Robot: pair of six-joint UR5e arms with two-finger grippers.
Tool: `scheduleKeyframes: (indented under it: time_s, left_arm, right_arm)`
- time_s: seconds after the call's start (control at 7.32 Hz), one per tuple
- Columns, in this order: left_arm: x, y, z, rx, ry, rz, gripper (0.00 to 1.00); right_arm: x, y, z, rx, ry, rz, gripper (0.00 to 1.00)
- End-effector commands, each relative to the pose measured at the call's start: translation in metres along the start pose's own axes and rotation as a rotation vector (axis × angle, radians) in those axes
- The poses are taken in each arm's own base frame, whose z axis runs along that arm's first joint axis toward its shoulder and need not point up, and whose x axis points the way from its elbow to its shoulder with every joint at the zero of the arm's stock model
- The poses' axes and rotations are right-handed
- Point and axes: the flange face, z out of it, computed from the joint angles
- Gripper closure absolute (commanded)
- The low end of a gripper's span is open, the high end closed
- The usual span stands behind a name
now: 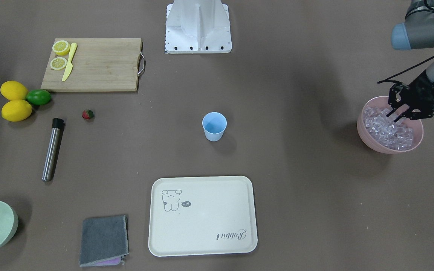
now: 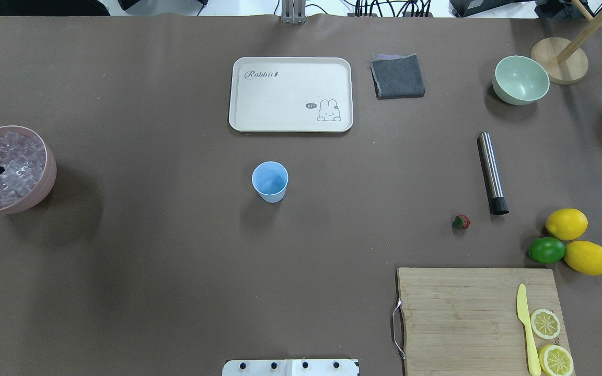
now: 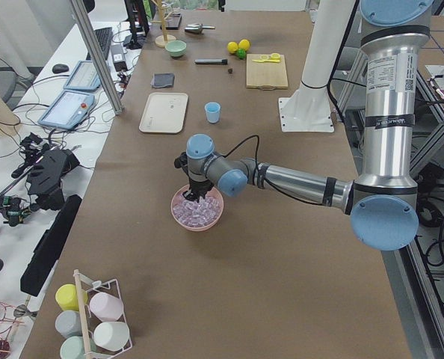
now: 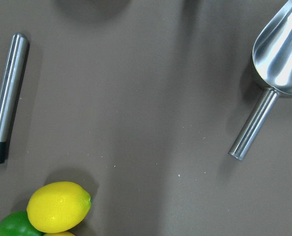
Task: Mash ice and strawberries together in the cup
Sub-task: 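Lift the ice with the left gripper and carry it over the blue cup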
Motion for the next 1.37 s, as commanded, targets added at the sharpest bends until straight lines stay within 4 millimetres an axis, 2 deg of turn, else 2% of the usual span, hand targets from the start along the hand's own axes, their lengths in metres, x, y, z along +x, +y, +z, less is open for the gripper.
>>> scheduleKeyframes:
  time_s: [0.0, 0.27, 0.41, 0.55, 0.68, 0.82, 0.96, 1.23]
  left_arm:
    - [0.049, -0.082, -0.041, 0.089, 0.070, -0.182, 1.00]
    - [0.113, -0.148, -0.022, 0.096, 0.143, -0.255, 1.00]
    - [0.153, -0.183, -0.011, 0.110, 0.139, -0.305, 1.00]
    - [0.210, -0.217, 0.013, 0.099, 0.149, -0.350, 1.00]
    - [0.245, -0.247, 0.024, 0.110, 0.130, -0.381, 1.00]
    - [0.274, -0.274, 0.030, 0.108, 0.135, -0.417, 1.00]
    - [0.294, -0.296, 0.030, 0.105, 0.149, -0.455, 1.00]
    - [0.320, -0.314, 0.042, 0.124, 0.119, -0.449, 1.00]
  right_arm:
    - [-0.001, -0.001, 0.000, 0.000, 0.000, -0.001, 0.00]
    - [-0.002, -0.002, 0.001, -0.003, -0.001, -0.006, 0.00]
    - [-0.004, -0.003, 0.002, -0.004, -0.001, -0.009, 0.00]
    - [-0.003, -0.003, 0.002, -0.004, -0.001, -0.009, 0.00]
    - [-0.003, -0.005, 0.004, -0.008, 0.000, -0.009, 0.00]
    - [-0.004, -0.005, 0.003, -0.007, 0.000, -0.011, 0.00]
    - [-0.004, -0.005, 0.003, -0.007, 0.000, -0.011, 0.00]
    - [-0.004, -0.005, 0.003, -0.006, 0.000, -0.012, 0.00]
